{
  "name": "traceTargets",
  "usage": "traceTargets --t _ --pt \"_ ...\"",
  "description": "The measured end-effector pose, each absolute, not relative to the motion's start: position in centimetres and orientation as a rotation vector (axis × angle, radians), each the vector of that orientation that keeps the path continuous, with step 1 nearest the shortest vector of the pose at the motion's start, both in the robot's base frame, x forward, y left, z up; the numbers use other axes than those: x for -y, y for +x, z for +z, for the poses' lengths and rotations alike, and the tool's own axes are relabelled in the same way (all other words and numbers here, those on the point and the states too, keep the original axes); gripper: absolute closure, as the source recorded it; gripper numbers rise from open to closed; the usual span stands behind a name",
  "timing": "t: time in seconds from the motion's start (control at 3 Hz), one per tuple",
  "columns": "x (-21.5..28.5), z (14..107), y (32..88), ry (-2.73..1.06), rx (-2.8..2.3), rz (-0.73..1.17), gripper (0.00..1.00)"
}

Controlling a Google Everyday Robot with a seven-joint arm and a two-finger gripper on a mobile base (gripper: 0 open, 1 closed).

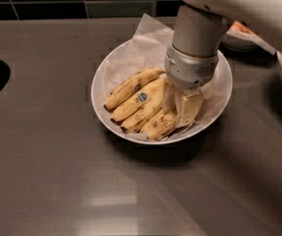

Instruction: Pick banana from white bowl

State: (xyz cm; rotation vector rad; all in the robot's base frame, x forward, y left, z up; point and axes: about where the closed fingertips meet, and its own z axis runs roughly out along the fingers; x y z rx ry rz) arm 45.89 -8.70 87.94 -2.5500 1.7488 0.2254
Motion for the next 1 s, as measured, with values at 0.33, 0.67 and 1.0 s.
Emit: traceTargets --t 0.33,0.67,1.0 --pt "8.1 89.2 46.0 -2.501 -1.742 0.142 1.0" --pt "7.5 91.2 45.5 -2.448 -1.731 0.023 1.0" --pt "7.0 92.8 45.0 -2.413 -1.725 -0.074 1.0"
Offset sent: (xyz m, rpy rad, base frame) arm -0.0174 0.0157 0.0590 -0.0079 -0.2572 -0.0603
